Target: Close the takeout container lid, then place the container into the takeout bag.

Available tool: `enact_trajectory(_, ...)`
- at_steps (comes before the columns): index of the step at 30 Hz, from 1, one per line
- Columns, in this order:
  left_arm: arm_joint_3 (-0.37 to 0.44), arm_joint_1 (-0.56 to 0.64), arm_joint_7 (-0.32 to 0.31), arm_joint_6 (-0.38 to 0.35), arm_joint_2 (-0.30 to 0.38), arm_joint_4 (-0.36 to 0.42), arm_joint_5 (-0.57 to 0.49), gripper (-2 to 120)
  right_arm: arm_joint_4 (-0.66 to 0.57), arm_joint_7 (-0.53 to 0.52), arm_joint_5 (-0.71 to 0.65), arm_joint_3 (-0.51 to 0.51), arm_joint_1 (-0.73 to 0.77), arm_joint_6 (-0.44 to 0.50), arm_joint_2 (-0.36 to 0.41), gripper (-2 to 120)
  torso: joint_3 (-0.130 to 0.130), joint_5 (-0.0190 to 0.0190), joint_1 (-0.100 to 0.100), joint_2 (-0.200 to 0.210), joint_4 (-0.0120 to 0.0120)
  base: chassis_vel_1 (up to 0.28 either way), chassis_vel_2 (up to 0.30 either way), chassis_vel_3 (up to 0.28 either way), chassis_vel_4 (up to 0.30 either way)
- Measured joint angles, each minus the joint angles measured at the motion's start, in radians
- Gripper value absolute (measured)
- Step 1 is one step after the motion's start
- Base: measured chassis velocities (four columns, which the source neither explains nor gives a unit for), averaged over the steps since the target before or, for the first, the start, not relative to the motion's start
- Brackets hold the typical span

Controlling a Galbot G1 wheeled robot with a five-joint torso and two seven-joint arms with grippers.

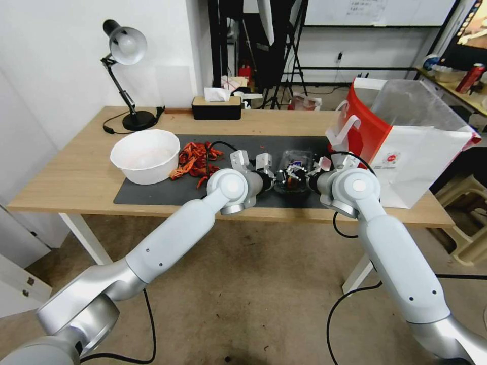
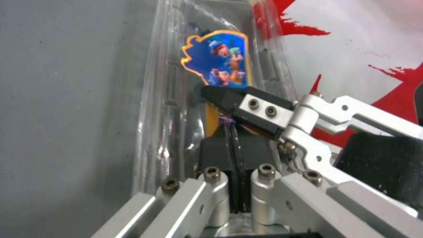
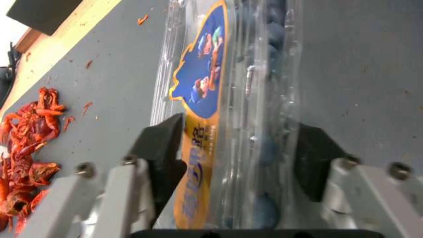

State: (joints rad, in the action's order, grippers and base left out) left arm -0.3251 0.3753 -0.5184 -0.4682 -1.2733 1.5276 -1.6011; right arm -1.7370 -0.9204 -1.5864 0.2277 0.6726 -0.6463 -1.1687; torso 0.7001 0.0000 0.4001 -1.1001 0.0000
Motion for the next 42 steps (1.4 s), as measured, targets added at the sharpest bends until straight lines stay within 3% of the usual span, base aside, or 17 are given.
enact_trajectory(14,0.008,0.009,-0.008,0.003,0.006,0.018,0.002,0,-0.031,-0.003,-0.003,0.017,0.017,0.002,0.011,2,0.0,0.0,0.0,0.0,-0.0001,0.0,0.0,0.0,0.0)
enact_trajectory(23,0.087,0.038,-0.017,0.001,0.056,0.075,-0.015,0,-0.059,0.009,-0.003,0.029,0.022,0.005,0.033,0,0.0,0.0,0.0,0.0,-0.0001,0.0,0.0,0.0,0.0)
enact_trajectory(35,0.256,0.212,-0.027,0.001,0.201,0.283,-0.038,0,-0.104,0.061,-0.009,0.048,0.03,0.03,0.065,0,0.0,-0.0002,0.0,0.0,0.0,0.0,0.0,0.0,0.0)
enact_trajectory(40,0.325,0.309,-0.011,0.007,0.267,0.353,0.012,0,-0.136,0.159,0.047,0.051,0.031,0.066,0.08,0,0.0,0.0,0.0,0.0,0.0001,0.0,0.0,0.0,0.0)
enact_trajectory(42,0.373,0.377,0.003,0.017,0.295,0.405,0.068,2,-0.158,0.272,0.13,0.042,0.039,0.11,0.097,0,0.0,-0.0003,0.0,0.0,0.0,0.0,0.0,0.0,0.0)
